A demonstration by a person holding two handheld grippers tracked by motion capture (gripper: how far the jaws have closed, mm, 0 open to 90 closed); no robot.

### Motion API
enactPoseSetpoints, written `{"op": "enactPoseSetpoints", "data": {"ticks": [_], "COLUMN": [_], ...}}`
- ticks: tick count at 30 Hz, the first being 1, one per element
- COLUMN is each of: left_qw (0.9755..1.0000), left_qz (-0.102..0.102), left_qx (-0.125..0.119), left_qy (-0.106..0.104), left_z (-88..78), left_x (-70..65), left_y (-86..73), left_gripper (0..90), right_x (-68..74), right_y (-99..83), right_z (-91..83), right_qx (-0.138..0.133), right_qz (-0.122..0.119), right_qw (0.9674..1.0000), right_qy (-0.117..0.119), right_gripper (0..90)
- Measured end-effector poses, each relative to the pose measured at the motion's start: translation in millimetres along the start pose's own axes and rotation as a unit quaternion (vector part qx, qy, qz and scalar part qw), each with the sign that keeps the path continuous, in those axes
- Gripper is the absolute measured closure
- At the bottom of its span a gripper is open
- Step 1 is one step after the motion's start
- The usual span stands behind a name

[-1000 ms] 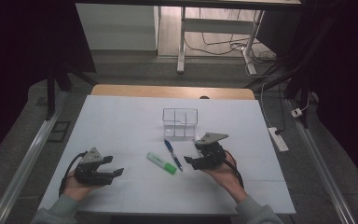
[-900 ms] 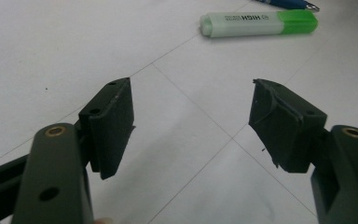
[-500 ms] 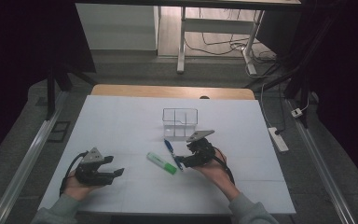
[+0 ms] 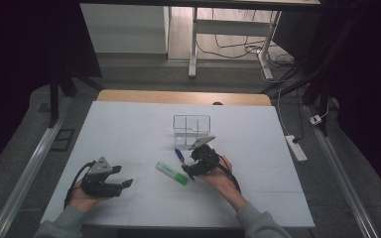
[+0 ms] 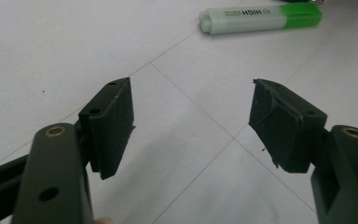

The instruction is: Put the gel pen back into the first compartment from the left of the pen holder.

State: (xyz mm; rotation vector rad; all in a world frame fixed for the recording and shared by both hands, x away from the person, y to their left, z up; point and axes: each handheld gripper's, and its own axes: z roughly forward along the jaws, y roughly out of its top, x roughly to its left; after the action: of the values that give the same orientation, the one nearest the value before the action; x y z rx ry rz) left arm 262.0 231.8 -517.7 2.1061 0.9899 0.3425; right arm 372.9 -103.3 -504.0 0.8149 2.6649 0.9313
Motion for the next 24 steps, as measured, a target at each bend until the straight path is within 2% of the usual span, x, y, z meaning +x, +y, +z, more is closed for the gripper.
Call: {"op": "enactPoseSetpoints", "data": {"ticks": [8, 16, 19, 24], "left_qw": [1.0000, 1.0000, 1.0000, 0.9999], "left_qz": [0.006, 0.007, 0.008, 0.009], "left_qx": [-0.002, 0.002, 0.004, 0.007], "left_qy": [0.001, 0.002, 0.002, 0.003], "left_z": [0.9, 2.0, 2.5, 4.1], "left_x": [-0.5, -0.2, -0.2, 0.2], "left_y": [0.3, 0.3, 0.2, 0.0], "left_gripper": [30.4, 30.4, 30.4, 30.4], "right_x": [3.8, 4.5, 4.5, 5.5], "right_y": [7.5, 9.6, 9.5, 10.4], "right_z": [10.6, 19.6, 22.4, 22.9], "right_qx": [0.021, 0.041, 0.049, 0.053], "right_qz": [-0.008, -0.012, -0.013, -0.013], "right_qw": [0.9997, 0.9990, 0.9985, 0.9983], "right_qy": [-0.012, -0.014, -0.022, -0.019], "right_gripper": [41.2, 45.7, 48.8, 56.4]}}
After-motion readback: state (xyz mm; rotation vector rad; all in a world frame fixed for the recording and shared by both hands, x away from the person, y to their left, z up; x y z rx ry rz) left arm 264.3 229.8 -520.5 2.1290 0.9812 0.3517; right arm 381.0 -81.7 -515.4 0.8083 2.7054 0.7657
